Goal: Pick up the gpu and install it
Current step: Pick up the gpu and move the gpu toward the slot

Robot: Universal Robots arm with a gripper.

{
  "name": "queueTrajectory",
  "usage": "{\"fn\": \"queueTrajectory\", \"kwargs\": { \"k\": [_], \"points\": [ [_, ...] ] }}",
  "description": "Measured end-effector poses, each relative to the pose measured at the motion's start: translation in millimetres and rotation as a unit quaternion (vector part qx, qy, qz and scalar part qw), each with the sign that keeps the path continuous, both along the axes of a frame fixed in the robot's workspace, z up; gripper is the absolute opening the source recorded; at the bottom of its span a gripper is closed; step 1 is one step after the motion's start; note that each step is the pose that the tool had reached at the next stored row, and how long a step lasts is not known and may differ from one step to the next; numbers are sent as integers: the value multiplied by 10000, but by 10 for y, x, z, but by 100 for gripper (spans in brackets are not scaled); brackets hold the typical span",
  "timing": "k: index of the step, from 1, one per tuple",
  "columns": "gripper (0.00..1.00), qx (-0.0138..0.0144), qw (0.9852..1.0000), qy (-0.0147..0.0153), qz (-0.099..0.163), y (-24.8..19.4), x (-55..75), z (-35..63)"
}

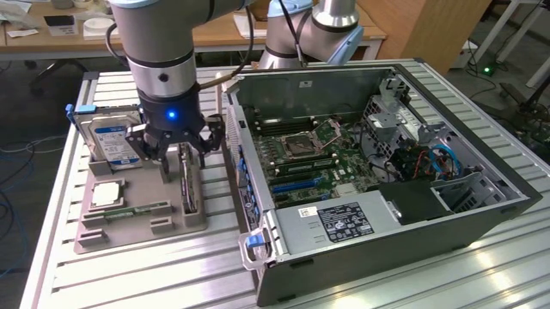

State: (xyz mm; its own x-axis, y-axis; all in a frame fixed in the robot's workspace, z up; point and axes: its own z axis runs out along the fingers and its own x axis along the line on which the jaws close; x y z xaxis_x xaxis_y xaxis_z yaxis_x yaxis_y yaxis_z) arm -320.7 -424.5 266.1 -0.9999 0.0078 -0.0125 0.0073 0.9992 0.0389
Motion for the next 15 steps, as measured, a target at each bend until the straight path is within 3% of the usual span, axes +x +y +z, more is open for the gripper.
{"fn": "queueTrajectory", "kwargs": {
  "k": [15],
  "points": [
    [65, 0, 10000, 0, 0, -13, 6, -76]
  ]
}}
